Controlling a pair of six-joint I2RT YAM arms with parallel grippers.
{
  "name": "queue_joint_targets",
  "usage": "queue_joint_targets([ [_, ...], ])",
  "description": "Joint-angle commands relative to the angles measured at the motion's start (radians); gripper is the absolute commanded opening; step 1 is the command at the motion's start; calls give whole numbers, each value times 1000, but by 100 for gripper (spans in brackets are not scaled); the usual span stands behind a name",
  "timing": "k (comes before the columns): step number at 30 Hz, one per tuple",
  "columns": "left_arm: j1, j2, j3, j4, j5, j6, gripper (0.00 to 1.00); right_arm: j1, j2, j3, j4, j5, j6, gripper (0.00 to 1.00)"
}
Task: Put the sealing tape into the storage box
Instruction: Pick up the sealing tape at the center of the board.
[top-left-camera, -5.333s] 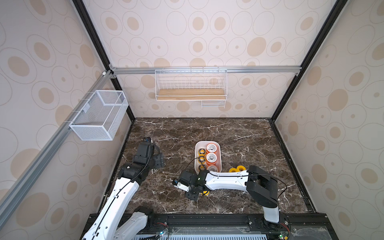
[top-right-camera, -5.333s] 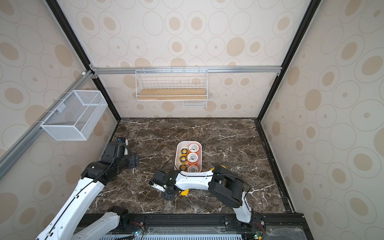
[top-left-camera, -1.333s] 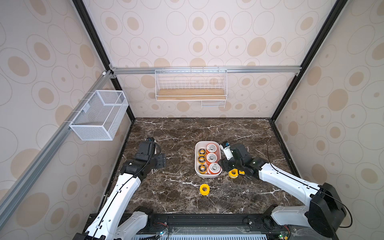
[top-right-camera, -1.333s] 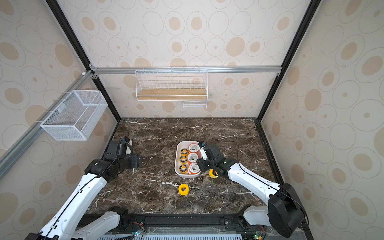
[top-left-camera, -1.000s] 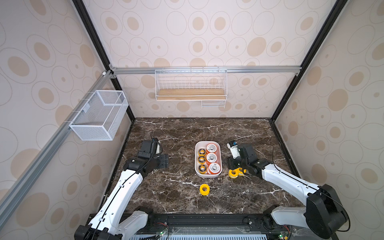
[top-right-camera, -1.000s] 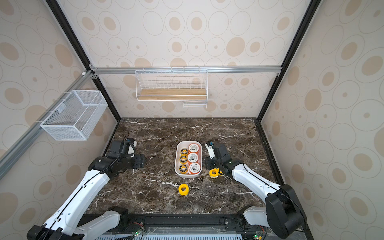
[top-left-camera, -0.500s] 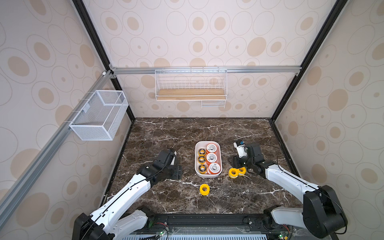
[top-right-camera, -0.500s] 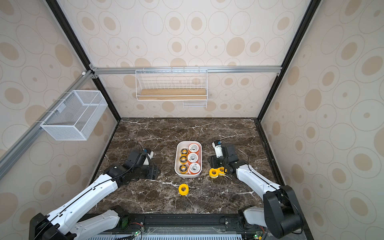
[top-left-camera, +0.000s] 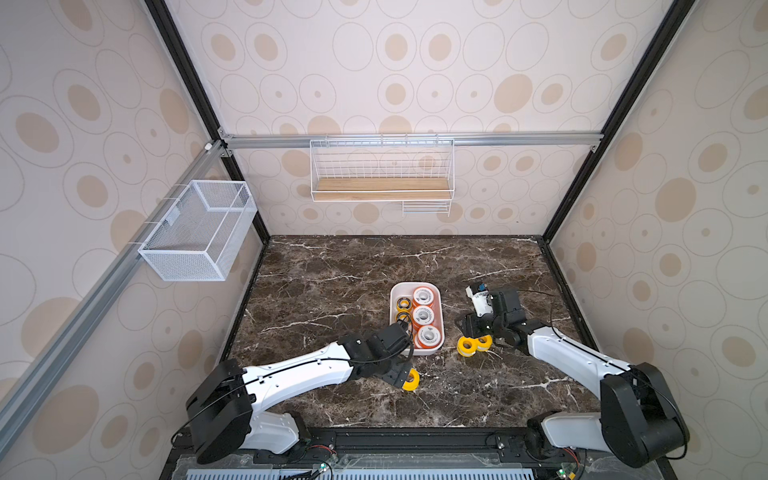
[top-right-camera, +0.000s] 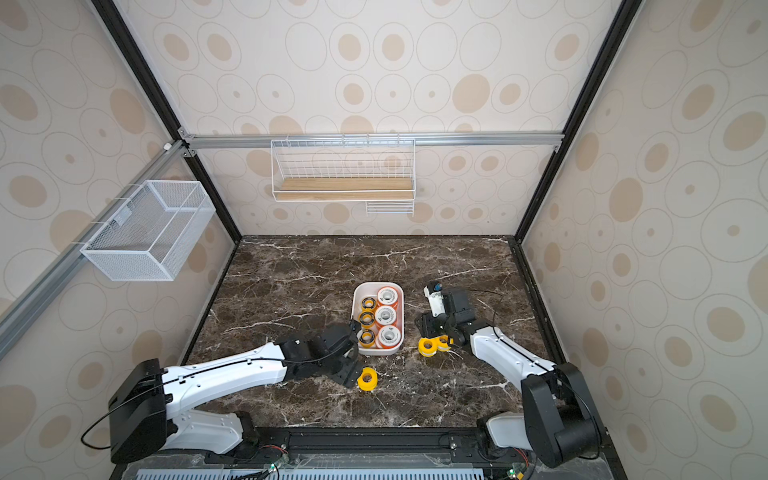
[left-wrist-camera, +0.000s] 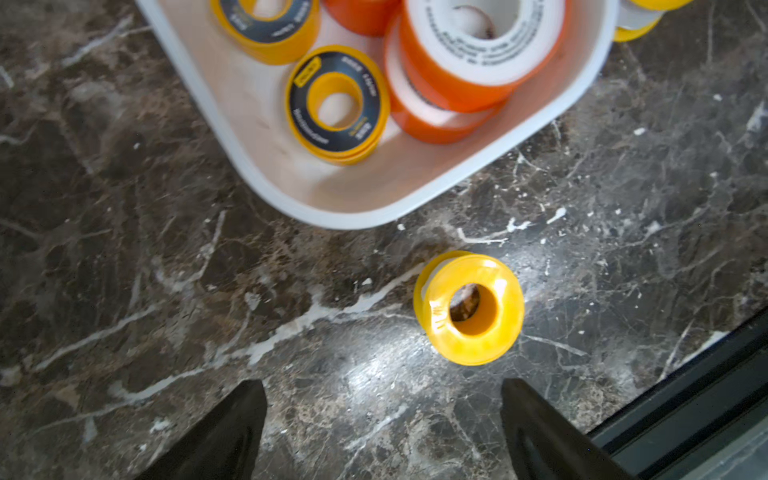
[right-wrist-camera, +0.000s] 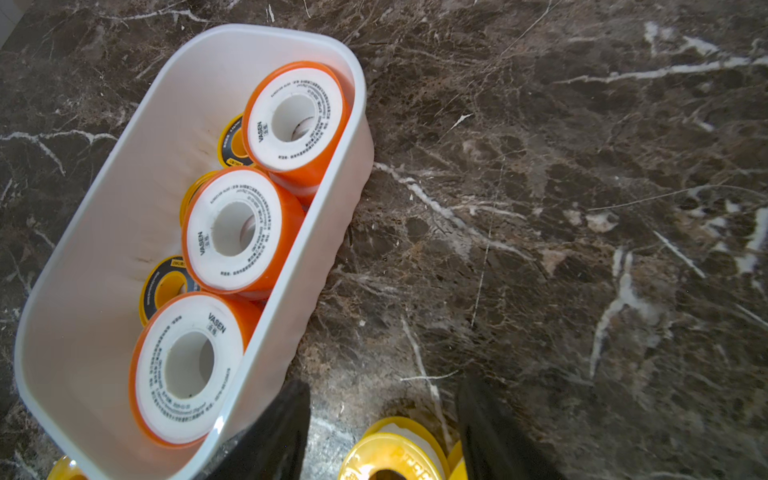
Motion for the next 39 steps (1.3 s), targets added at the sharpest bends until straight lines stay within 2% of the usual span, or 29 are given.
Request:
queue_joint_targets([
  [1, -39, 53, 62, 17, -31, 48, 93, -8, 12, 12, -12, 3, -14, 62],
  [14, -61, 169, 84, 86, 115, 107, 93, -10, 34, 22, -23, 11, -14, 62],
  [22, -67, 242, 103, 81, 100, 115, 87, -13, 42, 26, -27, 14, -15, 63],
  [39, -69, 301, 107, 100, 87, 110, 78, -12, 54, 31, -34, 8, -16, 64],
])
